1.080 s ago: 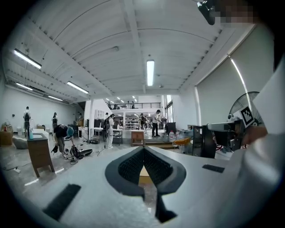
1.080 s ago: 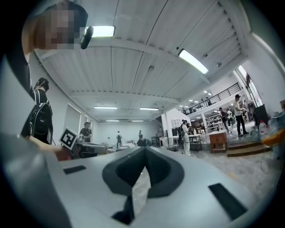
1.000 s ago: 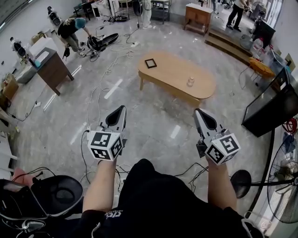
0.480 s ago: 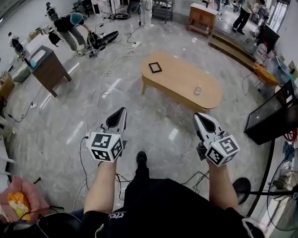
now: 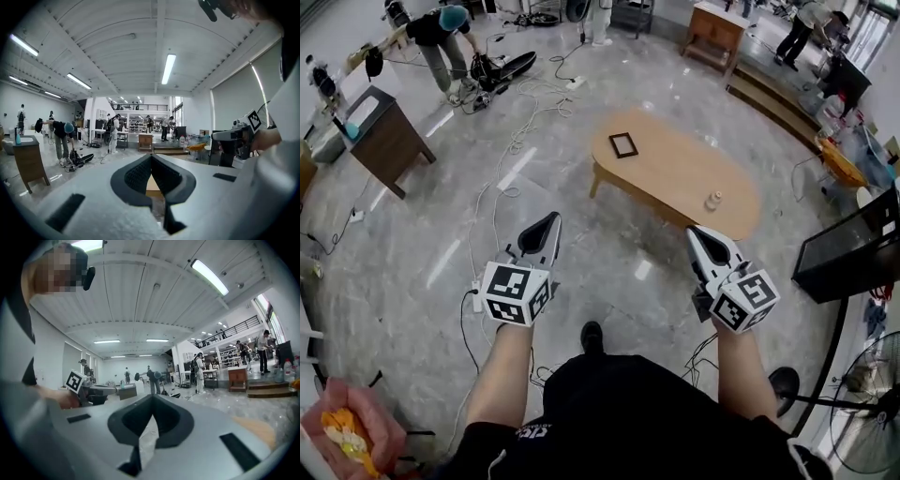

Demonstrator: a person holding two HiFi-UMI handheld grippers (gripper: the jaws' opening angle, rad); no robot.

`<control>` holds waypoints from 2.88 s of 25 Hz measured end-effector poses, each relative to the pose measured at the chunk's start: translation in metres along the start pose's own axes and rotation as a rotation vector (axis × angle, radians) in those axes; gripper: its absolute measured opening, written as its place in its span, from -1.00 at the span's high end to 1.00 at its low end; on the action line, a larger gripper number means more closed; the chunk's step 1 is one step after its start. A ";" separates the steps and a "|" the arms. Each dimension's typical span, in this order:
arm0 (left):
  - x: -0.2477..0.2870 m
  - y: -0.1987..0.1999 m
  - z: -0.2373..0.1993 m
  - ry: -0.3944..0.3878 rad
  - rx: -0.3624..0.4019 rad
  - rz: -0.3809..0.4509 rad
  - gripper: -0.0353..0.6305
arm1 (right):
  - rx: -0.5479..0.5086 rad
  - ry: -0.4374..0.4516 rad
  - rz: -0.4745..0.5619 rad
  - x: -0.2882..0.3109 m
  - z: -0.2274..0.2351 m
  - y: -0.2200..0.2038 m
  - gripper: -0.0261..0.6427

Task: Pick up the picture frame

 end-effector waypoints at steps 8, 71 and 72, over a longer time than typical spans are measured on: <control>0.035 0.001 -0.053 -0.043 -0.010 -0.005 0.87 | 0.003 -0.010 -0.018 0.059 0.006 -0.005 0.90; 0.497 -0.121 -0.269 -0.024 -0.184 -0.249 0.87 | 0.134 0.214 -0.431 0.474 0.328 -0.136 0.88; 0.502 -0.127 -0.271 -0.019 -0.191 -0.259 0.87 | 0.134 0.220 -0.434 0.479 0.332 -0.140 0.88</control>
Point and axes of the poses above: the fingertips, and each gripper's own axes: x forward along the fingers, z to its right, y out of its top, the point moved 3 cm from there along -x, backward along the fingers, and after that the axes turned 6 degrees about z, right-handed, at the moved point
